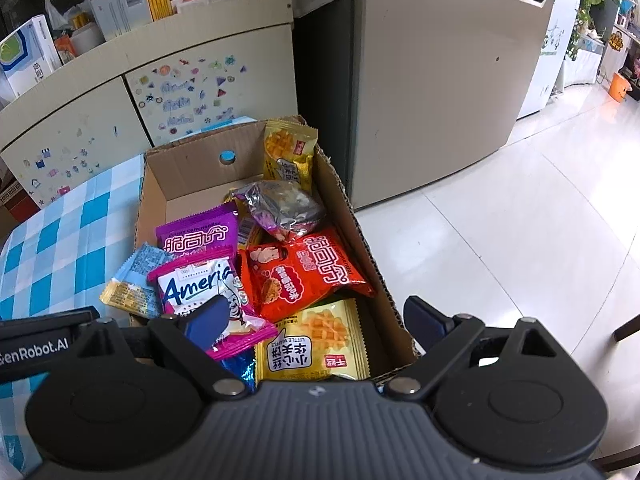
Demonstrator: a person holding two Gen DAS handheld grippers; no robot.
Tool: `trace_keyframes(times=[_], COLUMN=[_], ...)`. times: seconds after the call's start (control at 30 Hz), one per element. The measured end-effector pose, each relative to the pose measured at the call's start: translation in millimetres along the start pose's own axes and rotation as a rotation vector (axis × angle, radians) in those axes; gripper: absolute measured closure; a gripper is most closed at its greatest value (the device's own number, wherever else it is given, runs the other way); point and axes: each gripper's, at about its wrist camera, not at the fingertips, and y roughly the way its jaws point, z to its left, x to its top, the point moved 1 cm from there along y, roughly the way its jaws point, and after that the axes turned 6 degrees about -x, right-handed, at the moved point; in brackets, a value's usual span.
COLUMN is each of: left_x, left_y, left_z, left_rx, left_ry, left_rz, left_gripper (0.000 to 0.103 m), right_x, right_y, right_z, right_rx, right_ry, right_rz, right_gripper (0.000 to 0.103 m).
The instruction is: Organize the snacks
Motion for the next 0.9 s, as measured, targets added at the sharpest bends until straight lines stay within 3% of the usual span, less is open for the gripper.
trace_keyframes(times=[0.9], left_x=[2.0], left_y=[9.3], left_z=[4.1], left_rx=[-0.020], left_ry=[-0.020], left_rz=[0.024], left_gripper=[0.000], right_x=[-1.0], right_y=[8.1], right_z=[7.4], right_rx=[-0.028], right_ry=[-0.013], right_rz=[0.007], right_gripper=[0.009])
